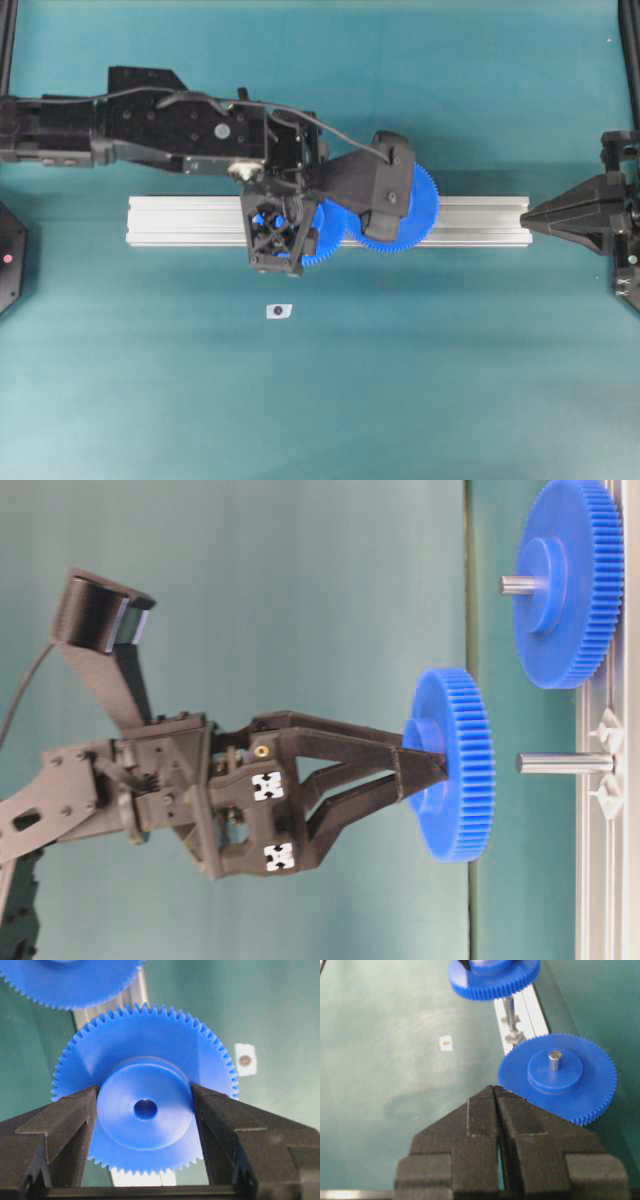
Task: Find the location of the shaft and insert the small gear.
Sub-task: 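Align the gear's center hole with the left shaft tip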
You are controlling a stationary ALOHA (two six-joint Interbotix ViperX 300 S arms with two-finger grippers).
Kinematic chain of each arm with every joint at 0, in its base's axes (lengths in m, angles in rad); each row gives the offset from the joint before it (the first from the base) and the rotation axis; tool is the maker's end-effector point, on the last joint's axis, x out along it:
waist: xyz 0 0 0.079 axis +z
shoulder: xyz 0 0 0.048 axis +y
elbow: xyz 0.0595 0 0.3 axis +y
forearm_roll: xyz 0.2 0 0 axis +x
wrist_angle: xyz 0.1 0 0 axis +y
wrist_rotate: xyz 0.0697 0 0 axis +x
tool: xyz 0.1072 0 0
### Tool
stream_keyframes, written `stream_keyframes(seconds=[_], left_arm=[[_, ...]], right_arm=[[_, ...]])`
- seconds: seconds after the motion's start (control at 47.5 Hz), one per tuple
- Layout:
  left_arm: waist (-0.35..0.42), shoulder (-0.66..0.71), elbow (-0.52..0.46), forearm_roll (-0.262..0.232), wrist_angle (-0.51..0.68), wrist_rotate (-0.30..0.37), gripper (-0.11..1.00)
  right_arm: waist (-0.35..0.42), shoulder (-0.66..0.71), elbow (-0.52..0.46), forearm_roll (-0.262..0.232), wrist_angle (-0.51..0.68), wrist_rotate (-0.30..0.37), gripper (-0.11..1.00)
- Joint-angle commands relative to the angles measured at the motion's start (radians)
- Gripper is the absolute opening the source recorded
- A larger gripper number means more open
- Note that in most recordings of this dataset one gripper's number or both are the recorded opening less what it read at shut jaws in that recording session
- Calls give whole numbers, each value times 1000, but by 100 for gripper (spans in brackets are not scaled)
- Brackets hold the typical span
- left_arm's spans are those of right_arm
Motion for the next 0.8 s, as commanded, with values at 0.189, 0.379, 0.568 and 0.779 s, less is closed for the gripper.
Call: stream_keyframes(seconds=[0.189,0.379,0.568,0.779], left_arm=[[2,3,-32,2,-20,2,63],[6,15,-32,3,-29,0,63],[8,32,-28,2,-34,0,63],[15,48,-21,3,-34,0,63]], right_arm=[[-11,6,-11,0,-6,8,1],[-11,5,-8,0,-6,8,1],[-11,6,-6,0,-5,8,1],[-12,6,-8,0,-6,8,1]])
